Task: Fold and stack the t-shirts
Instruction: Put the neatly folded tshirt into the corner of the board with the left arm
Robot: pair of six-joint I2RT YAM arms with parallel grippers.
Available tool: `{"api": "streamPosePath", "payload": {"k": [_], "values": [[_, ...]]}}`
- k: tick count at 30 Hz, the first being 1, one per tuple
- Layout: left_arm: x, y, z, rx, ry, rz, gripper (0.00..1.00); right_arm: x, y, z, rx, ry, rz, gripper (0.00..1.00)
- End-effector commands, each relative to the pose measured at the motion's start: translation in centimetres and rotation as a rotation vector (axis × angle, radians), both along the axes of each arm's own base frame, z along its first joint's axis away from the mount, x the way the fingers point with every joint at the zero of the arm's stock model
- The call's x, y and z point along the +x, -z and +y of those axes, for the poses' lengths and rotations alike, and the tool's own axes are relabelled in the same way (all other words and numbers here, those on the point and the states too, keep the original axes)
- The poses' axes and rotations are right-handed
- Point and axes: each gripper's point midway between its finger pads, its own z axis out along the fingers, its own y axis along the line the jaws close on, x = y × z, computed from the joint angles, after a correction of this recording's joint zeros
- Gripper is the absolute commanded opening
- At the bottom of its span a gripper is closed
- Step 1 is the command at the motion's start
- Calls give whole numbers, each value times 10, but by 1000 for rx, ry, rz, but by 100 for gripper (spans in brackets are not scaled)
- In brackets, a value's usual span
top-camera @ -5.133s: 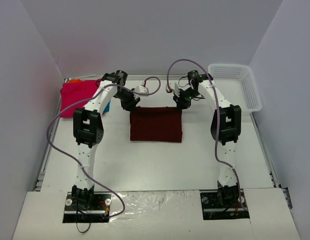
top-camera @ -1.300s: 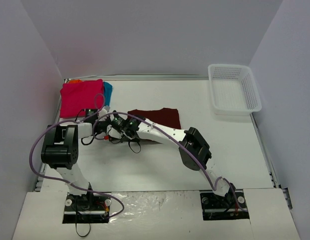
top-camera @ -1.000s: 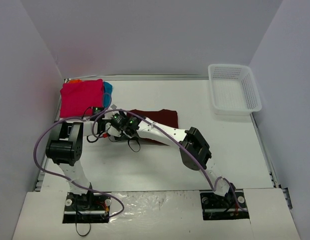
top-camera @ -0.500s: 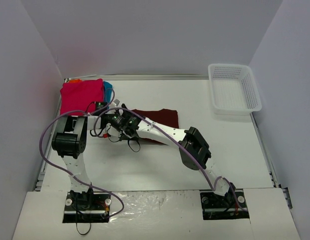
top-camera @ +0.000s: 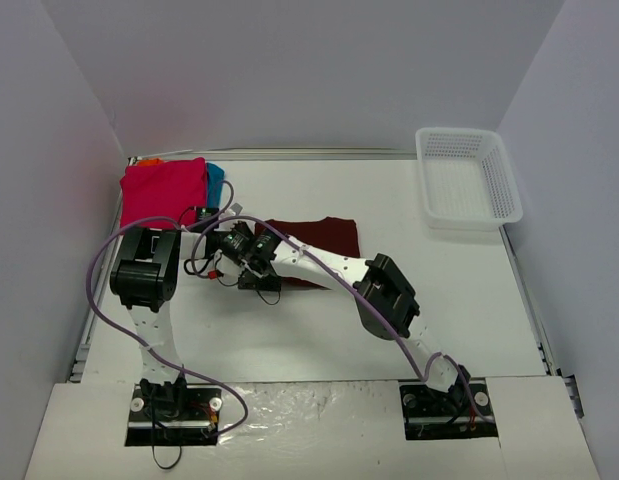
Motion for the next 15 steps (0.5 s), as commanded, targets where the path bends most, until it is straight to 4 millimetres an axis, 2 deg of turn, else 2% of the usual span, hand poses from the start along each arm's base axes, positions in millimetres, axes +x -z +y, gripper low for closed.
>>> {"api": "streamPosePath", "payload": {"k": [1, 2, 3, 4, 5, 7, 8, 9, 10, 11, 12, 13, 14, 15], "values": [[11, -23, -12, -31, 43, -88, 2, -12, -17, 8, 32, -41, 22, 92], [11, -23, -11, -29, 44, -89, 2, -16, -17, 5, 32, -49, 40, 100], [11, -24, -11, -24, 47, -94, 2, -23, -31, 0, 47, -62, 55, 100], [12, -27, -11, -16, 52, -117, 2, -38, -24, -9, 36, -94, 122, 100], [12, -27, -10, -10, 55, -124, 2, -45, -43, -18, 66, -112, 135, 100], [8, -25, -9, 21, 79, -133, 2, -73, -50, -39, 67, -168, 247, 100], [12, -26, -7, 39, 76, -147, 2, -84, -44, -59, 32, -194, 290, 100], [10, -25, -5, 57, 85, -152, 2, -87, -69, -81, 58, -195, 288, 100], [10, -24, -3, 74, 86, -153, 2, -90, -74, -99, 51, -201, 305, 100], [13, -26, -2, 95, 91, -167, 2, -96, -70, -122, 36, -196, 351, 100], [7, -20, 2, 137, 92, -130, 3, -95, -86, -143, 51, -202, 339, 100], [8, -21, 6, 174, 110, -164, 2, -77, -90, -170, 70, -123, 331, 100], [12, -24, 8, 200, 107, -176, 2, -72, -91, -190, 71, -79, 321, 100], [10, -23, 12, 237, 105, -167, 2, -64, -91, -201, 86, -21, 315, 100]]}}
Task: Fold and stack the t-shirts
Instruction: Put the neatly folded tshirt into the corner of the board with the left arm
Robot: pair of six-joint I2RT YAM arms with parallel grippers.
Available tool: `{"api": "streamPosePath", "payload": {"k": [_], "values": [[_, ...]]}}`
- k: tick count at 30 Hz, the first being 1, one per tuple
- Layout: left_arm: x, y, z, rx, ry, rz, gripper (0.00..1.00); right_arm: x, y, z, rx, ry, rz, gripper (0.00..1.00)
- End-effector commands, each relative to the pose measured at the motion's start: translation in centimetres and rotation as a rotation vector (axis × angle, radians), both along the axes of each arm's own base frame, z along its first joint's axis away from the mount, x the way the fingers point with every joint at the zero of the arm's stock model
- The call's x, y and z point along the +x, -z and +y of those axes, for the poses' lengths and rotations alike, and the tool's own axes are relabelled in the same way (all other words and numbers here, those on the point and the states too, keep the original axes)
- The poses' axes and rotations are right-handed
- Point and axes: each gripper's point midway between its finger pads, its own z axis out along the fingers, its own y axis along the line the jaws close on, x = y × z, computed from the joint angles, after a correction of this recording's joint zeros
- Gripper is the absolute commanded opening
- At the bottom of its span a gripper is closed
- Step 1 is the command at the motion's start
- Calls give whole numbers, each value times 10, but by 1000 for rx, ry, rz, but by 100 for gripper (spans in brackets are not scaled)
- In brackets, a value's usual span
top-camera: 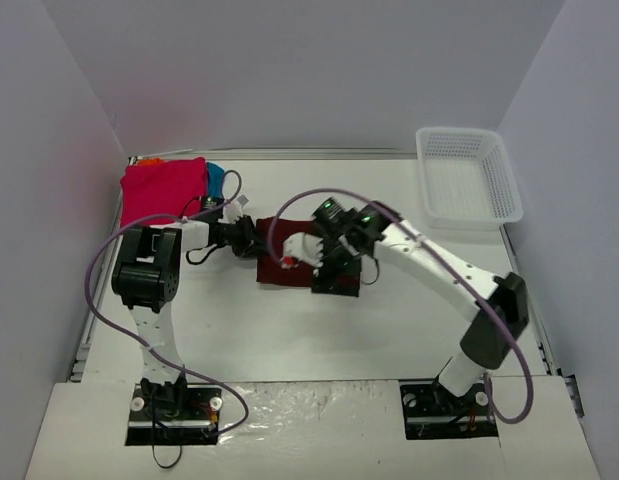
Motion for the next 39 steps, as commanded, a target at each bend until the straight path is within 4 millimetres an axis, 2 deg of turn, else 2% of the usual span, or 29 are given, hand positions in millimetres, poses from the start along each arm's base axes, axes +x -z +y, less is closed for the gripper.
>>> {"api": "streamPosePath", "payload": {"k": [1, 4, 8, 9, 11, 12, 13, 15, 16, 18, 19, 20, 23, 29, 35, 37, 39], "values": [[5, -22, 13, 142, 44, -109, 2, 16, -8, -80, -20, 166, 63, 100], [13, -28, 24, 254, 72, -146, 2, 21, 5, -97, 41, 287, 137, 100], [30, -50, 31, 339, 75, -195, 2, 16, 28, -97, 93, 348, 203, 100], [37, -62, 31, 355, 88, -232, 2, 17, 32, -96, 112, 358, 203, 100], [47, -71, 32, 400, 79, -268, 2, 20, 30, -97, 157, 361, 214, 100], [58, -85, 31, 416, 84, -322, 3, 20, 29, -94, 186, 357, 226, 100], [63, -90, 31, 443, 92, -339, 2, 21, 27, -94, 197, 362, 232, 100], [67, -87, 38, 548, 122, -340, 2, 20, 27, -93, 211, 368, 244, 100], [82, -103, 44, 605, 98, -390, 2, 18, 29, -94, 209, 371, 253, 100], [84, -96, 54, 697, 121, -369, 2, 15, 31, -95, 212, 372, 262, 100], [95, -110, 60, 746, 97, -398, 2, 11, 32, -94, 220, 371, 274, 100], [94, -98, 75, 840, 108, -354, 2, 9, 32, -95, 226, 367, 280, 100], [105, -110, 93, 946, 82, -372, 2, 4, 33, -96, 241, 363, 287, 100], [129, -152, 120, 1076, 3, -463, 2, -4, 41, -99, 263, 364, 327, 100], [143, -177, 153, 1139, -44, -488, 2, -8, 56, -90, 330, 360, 382, 100], [149, -199, 166, 1159, -91, -530, 2, -9, 65, -93, 318, 374, 392, 100], [152, -208, 176, 1176, -105, -550, 2, -11, 70, -92, 321, 371, 418, 100]]}}
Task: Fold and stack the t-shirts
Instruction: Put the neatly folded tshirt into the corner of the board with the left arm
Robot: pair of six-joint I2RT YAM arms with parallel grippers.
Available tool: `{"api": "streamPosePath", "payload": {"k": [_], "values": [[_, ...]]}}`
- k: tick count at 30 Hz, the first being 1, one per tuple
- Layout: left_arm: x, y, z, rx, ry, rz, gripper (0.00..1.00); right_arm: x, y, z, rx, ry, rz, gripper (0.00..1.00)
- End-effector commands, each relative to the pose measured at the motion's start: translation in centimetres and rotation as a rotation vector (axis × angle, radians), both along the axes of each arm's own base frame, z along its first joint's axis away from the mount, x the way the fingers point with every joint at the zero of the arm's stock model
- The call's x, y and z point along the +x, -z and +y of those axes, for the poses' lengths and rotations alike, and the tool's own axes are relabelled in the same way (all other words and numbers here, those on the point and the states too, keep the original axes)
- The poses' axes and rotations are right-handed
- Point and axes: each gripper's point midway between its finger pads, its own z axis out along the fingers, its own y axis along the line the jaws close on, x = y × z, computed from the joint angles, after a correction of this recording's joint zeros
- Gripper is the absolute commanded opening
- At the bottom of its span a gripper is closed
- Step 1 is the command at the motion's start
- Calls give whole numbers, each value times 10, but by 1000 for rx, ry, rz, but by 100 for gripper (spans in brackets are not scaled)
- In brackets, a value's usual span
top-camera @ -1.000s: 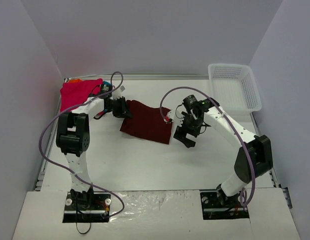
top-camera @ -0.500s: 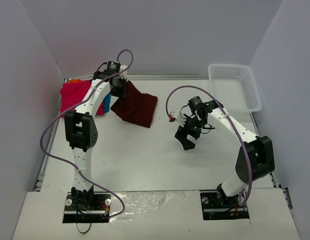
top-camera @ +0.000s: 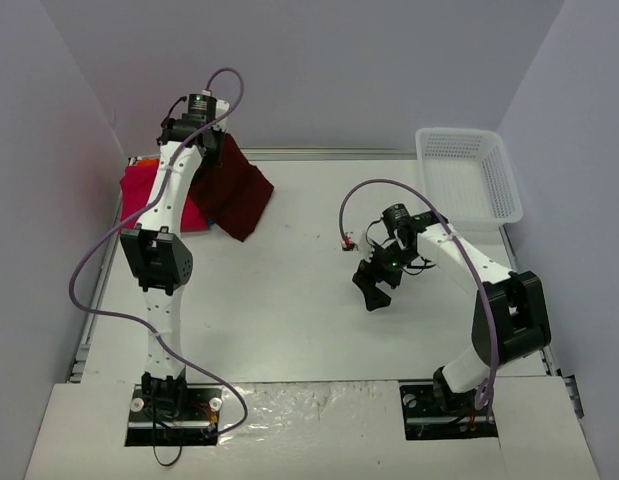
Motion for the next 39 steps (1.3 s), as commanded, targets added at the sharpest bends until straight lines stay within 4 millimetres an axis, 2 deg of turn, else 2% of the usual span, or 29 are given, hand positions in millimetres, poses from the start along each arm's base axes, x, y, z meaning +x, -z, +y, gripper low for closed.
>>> {"api": "streamPosePath", "payload": {"k": [1, 2, 11, 17, 18, 20, 28, 39], "values": [[1, -41, 34, 79, -42, -82, 2, -7, 6, 5, 42, -7, 51, 100], [3, -47, 37, 85, -43, -100, 2, -5, 11, 4, 30, -1, 64, 100], [2, -63, 79, 100, -98, -127, 2, -8, 33, -3, -42, -1, 127, 100], [-6, -85, 94, 61, -112, -169, 2, -9, 41, -5, -66, 0, 144, 100], [-9, -90, 109, 59, -138, -177, 2, -8, 40, -5, -68, 0, 140, 100], [-11, -95, 115, 58, -146, -189, 2, -9, 42, -6, -73, 0, 146, 100], [-12, -84, 157, 58, -212, -170, 2, -10, 52, -11, -107, 5, 166, 100], [-7, -58, 192, 40, -260, -137, 2, -13, 63, -16, -145, 15, 194, 100]]}}
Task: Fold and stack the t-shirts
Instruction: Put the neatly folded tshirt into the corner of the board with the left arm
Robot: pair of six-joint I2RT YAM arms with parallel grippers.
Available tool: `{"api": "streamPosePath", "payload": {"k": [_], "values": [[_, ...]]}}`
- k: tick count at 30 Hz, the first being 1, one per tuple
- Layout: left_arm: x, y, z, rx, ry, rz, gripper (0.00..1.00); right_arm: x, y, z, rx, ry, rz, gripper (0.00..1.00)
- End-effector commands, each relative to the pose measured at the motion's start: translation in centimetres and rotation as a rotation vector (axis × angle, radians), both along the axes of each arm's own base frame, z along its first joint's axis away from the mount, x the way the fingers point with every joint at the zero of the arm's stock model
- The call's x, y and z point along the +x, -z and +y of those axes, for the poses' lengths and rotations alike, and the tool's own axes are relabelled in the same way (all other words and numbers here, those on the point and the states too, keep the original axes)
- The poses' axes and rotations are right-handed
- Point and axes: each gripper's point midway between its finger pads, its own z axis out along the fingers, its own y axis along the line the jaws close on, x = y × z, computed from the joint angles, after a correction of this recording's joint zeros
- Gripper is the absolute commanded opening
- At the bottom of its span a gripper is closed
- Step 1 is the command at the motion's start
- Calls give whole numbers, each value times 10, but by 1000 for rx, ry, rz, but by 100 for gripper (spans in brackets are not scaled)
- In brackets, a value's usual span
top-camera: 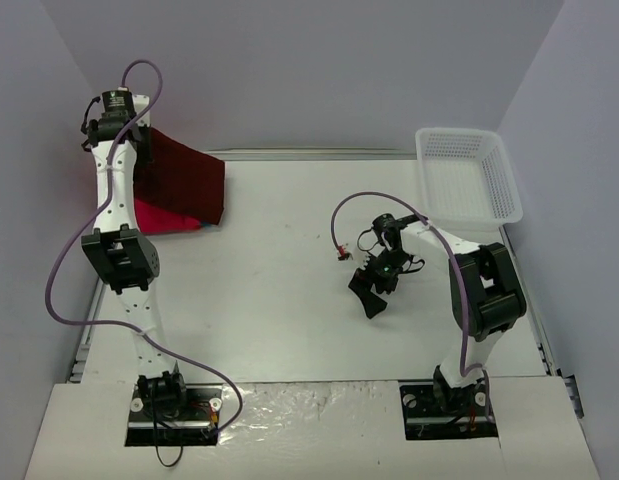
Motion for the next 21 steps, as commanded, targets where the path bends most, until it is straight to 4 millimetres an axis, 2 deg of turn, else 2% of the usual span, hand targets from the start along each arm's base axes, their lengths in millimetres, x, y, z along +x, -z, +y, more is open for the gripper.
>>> {"api": "streamPosePath", "payload": {"k": [1, 9, 12, 17, 21], "values": [[-4, -33, 23, 34, -33, -88, 2, -12, 5, -6, -38, -1, 48, 100], [-6, -21, 56, 31, -90, -76, 2, -14, 9, -8, -54, 1, 64, 100], [-4, -18, 62, 36, -95, -78, 2, -15, 11, -9, -60, 5, 70, 100], [-2, -20, 64, 37, -99, -87, 2, -15, 14, -11, -70, 3, 76, 100], [2, -30, 41, -24, -47, -113, 2, -17, 17, -13, -81, 5, 88, 100]]}}
